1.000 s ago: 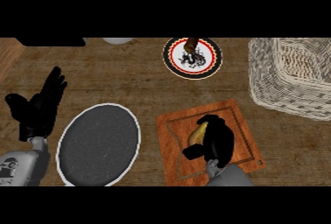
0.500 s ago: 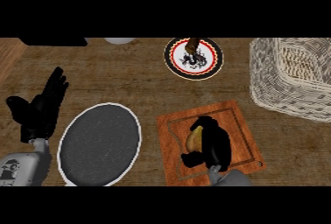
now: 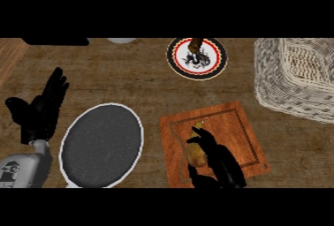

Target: Pick the pear from the cutting board and place it in the basket

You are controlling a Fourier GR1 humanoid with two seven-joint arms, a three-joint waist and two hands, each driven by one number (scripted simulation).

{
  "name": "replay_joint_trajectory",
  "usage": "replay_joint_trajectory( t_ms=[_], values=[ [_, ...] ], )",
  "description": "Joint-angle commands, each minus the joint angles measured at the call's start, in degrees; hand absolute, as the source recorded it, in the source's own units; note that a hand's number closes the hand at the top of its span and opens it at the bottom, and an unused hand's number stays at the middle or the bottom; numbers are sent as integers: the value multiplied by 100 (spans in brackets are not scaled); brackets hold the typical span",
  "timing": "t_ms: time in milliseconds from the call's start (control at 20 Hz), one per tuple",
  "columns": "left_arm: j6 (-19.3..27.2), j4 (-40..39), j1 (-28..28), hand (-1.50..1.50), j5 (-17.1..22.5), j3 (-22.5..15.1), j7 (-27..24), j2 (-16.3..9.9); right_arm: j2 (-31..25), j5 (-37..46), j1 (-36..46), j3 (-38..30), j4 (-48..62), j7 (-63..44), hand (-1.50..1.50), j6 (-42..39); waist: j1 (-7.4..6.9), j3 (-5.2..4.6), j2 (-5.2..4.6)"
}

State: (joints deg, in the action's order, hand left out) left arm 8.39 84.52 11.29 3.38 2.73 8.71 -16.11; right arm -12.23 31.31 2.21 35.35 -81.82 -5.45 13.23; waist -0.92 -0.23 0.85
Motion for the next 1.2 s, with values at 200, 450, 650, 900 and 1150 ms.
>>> replay_joint_trajectory(
  t_ms=[200, 450, 650, 900, 1150],
  values=[
    [82, 205, -509, 0, -84, -80, -213, 222, -597, -1880, -1020, -754, -943, 2243, 150, -417, 129, 28, -67],
    [58, -163, 252, 0, -97, 66, 251, 80, -855, -2421, -1070, -1313, -2340, 1527, 150, -825, 169, 22, -79],
    [-210, 295, -449, 0, -40, 162, -133, -42, -1059, -2182, -896, -1781, -3187, 494, 150, -719, 99, 20, -75],
    [-61, -33, -323, 0, -199, 20, -255, 249, -1169, -2500, -98, -2358, -4215, -1369, 150, -975, 87, 15, -83],
    [-89, 111, -98, 0, -153, 138, 23, 179, -697, -2863, 954, -3043, -3225, -1680, 150, -665, 44, 21, -94]
  ],
)
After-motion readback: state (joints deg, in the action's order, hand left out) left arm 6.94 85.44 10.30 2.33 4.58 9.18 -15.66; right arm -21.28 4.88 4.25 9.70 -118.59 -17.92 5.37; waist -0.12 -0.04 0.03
